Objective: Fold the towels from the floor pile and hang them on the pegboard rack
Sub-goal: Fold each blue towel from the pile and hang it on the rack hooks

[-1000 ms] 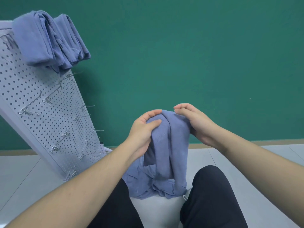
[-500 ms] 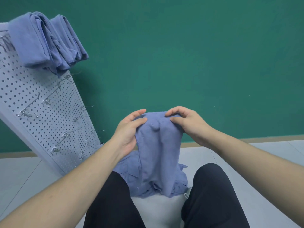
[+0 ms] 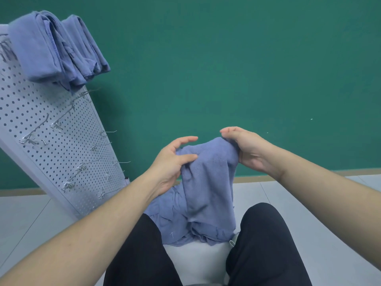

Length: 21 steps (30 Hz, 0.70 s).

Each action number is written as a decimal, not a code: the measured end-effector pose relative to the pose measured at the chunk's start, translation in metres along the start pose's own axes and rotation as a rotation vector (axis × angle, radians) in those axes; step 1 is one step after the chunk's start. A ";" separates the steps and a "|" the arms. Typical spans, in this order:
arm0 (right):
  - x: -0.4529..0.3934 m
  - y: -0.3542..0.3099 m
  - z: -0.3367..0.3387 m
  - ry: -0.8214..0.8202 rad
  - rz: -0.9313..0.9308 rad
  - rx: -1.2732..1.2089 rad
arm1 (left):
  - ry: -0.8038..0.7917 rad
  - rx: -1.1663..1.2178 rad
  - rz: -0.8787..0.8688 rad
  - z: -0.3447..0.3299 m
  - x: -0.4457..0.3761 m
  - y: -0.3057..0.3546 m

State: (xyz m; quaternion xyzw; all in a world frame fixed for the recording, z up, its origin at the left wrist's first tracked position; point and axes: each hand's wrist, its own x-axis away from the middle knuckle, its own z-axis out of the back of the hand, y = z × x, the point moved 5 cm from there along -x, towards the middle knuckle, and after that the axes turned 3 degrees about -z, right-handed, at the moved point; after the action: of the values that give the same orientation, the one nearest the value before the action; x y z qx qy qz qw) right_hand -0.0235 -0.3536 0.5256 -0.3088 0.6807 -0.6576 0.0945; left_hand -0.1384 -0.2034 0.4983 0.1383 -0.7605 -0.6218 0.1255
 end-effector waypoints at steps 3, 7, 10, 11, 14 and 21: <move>0.002 -0.003 0.004 -0.130 -0.012 0.077 | 0.056 0.017 -0.011 0.004 -0.005 0.004; 0.006 -0.003 0.009 -0.186 -0.020 0.400 | 0.111 0.006 -0.023 0.007 -0.008 0.005; 0.007 -0.001 0.008 -0.163 -0.010 0.536 | 0.100 0.026 -0.010 0.004 -0.007 0.005; 0.006 0.000 0.007 -0.158 -0.004 0.543 | 0.093 0.030 -0.008 0.005 -0.008 0.005; 0.003 0.001 0.005 -0.107 0.016 0.531 | 0.076 0.046 -0.001 0.009 -0.009 0.006; -0.002 -0.005 0.002 -0.045 0.090 0.553 | 0.085 -0.313 0.010 0.021 -0.014 0.006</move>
State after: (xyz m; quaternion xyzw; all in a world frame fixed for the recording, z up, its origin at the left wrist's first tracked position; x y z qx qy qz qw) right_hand -0.0197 -0.3541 0.5295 -0.2554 0.4861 -0.8065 0.2192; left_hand -0.1331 -0.1778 0.4997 0.1394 -0.6489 -0.7258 0.1808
